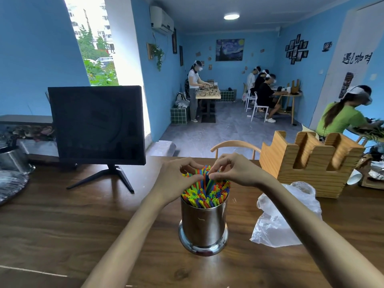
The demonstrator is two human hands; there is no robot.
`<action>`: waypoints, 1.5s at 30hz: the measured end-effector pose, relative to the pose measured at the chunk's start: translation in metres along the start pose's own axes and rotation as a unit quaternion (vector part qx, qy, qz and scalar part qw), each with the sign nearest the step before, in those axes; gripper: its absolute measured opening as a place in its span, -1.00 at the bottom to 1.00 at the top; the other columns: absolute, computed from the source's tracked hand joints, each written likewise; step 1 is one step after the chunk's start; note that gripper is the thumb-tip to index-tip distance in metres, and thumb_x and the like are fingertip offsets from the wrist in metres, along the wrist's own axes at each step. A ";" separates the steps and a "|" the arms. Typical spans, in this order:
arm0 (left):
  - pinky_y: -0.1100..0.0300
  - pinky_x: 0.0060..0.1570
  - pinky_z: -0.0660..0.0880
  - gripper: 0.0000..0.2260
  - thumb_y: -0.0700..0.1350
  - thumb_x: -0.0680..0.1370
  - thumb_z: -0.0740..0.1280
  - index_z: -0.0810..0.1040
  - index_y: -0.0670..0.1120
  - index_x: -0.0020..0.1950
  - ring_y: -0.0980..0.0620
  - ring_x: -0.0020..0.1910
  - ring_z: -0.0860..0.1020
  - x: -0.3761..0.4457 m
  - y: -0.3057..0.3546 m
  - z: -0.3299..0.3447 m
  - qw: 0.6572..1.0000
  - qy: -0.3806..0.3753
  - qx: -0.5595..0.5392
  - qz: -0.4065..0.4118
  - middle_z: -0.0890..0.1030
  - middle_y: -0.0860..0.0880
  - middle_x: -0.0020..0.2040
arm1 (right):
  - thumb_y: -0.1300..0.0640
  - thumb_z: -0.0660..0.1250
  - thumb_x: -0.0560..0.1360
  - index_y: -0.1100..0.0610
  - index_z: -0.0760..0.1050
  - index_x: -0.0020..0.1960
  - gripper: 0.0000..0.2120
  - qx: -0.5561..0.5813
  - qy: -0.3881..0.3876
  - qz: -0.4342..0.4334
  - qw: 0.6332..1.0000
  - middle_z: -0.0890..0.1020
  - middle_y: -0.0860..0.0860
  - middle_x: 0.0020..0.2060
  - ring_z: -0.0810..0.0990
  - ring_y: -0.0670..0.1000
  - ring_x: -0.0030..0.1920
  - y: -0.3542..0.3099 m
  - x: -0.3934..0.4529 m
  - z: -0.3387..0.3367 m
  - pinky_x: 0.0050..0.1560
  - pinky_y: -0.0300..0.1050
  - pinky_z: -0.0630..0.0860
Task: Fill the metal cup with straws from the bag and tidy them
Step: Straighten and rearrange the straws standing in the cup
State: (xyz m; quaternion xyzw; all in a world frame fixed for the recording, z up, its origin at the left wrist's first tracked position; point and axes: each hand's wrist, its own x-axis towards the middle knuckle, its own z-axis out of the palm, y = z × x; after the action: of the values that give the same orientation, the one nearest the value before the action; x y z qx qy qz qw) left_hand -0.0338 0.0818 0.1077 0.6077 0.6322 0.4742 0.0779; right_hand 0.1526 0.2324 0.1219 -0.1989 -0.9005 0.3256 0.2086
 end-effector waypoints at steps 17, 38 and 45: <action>0.16 -0.18 0.58 -0.86 0.04 0.43 0.48 0.60 0.07 -0.28 0.15 -0.20 0.59 0.027 0.019 0.009 0.971 -0.112 0.205 -0.046 0.63 0.13 -0.28 | -0.01 0.53 0.49 0.02 0.67 -0.26 -0.81 0.028 0.061 0.028 0.997 0.64 -0.17 -0.36 0.58 -0.25 -0.34 -0.001 0.011 0.017 -0.31 -0.38 0.43; 0.47 -0.10 0.55 -0.72 -0.09 0.56 0.49 0.57 0.30 0.09 0.32 -0.14 0.66 0.014 0.026 0.008 0.994 0.103 -0.017 0.030 0.68 0.22 -0.17 | -0.23 0.26 0.58 0.05 0.72 -0.08 -0.59 0.169 0.127 0.037 0.977 0.73 -0.09 -0.17 0.61 -0.29 -0.16 -0.017 -0.006 0.022 -0.14 -0.37 0.45; 0.30 -0.07 0.58 -0.80 -0.14 0.54 0.50 0.67 0.12 0.11 0.15 -0.13 0.67 0.017 0.054 -0.009 0.963 0.232 -0.047 0.129 0.68 0.21 -0.14 | 0.04 0.40 0.59 0.10 0.71 0.09 -0.82 0.155 0.067 -0.017 0.985 0.75 -0.05 -0.04 0.69 -0.02 0.08 -0.022 -0.007 0.025 0.16 -0.07 0.60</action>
State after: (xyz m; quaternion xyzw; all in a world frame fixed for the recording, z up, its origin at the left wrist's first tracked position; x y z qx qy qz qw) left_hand -0.0070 0.0815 0.1585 0.5531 0.5263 0.6373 -0.1046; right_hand 0.1407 0.2011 0.1175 -0.1706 -0.8263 0.4437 0.3021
